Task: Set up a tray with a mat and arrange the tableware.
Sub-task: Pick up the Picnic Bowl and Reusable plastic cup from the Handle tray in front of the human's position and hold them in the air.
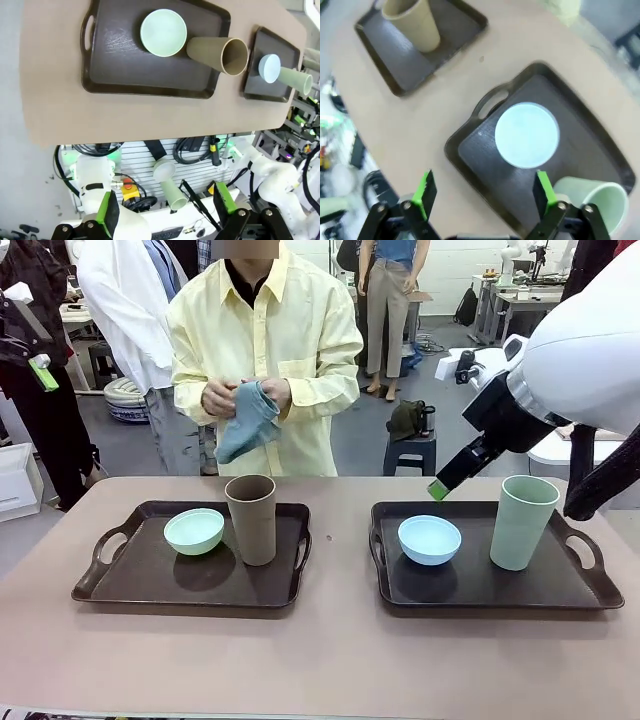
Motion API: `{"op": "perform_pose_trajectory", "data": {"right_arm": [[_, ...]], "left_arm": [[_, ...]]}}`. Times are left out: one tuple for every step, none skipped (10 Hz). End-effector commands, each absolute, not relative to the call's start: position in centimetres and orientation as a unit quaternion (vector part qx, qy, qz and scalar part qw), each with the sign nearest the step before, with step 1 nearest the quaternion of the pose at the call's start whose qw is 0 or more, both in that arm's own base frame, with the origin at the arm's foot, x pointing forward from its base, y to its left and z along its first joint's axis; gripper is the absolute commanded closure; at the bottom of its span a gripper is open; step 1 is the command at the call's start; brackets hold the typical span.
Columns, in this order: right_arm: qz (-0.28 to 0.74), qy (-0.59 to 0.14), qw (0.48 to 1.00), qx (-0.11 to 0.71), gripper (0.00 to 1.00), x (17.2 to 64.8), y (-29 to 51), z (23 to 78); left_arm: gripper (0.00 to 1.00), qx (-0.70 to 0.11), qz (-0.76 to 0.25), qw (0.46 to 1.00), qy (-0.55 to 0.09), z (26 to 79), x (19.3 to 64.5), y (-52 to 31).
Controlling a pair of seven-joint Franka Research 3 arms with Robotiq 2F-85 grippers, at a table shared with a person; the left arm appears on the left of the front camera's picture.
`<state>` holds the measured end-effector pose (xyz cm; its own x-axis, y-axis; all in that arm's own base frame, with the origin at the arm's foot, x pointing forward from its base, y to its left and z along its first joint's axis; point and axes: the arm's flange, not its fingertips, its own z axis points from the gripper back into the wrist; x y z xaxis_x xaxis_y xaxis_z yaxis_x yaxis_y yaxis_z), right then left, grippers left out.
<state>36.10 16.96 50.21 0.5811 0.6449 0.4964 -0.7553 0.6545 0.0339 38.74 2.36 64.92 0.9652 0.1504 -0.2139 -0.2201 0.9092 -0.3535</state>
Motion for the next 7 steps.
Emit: {"op": "perform_pose_trajectory", "data": {"right_arm": [[0.532,-0.304,0.783,0.106,0.0,38.6,18.7,49.2],[0.571,-0.324,0.746,0.113,0.0,41.0,20.8,49.3],[0.609,-0.325,0.715,0.11,0.0,43.2,23.5,49.0],[0.629,-0.317,0.7,0.123,0.0,45.5,25.7,48.5],[0.654,-0.304,0.68,0.132,0.0,47.4,27.7,47.9],[0.679,-0.294,0.655,0.152,0.0,49.6,29.4,47.3],[0.694,-0.288,0.634,0.182,0.0,50.8,30.8,47.0]], "left_arm": [[0.0,-0.129,0.094,0.987,0.032,64.5,40.8,-0.3],[0.0,-0.089,0.085,0.992,-0.011,63.9,42.5,-2.1],[0.0,-0.064,0.085,0.994,-0.037,62.8,43.6,-3.4],[0.0,-0.048,0.084,0.994,-0.056,61.4,44.6,-4.7],[0.0,-0.035,0.084,0.994,-0.067,60.1,45.4,-5.8],[0.0,-0.015,0.082,0.994,-0.076,59.0,46.5,-6.3],[0.0,-0.011,0.072,0.994,-0.082,58.2,47.0,-6.8]]}}
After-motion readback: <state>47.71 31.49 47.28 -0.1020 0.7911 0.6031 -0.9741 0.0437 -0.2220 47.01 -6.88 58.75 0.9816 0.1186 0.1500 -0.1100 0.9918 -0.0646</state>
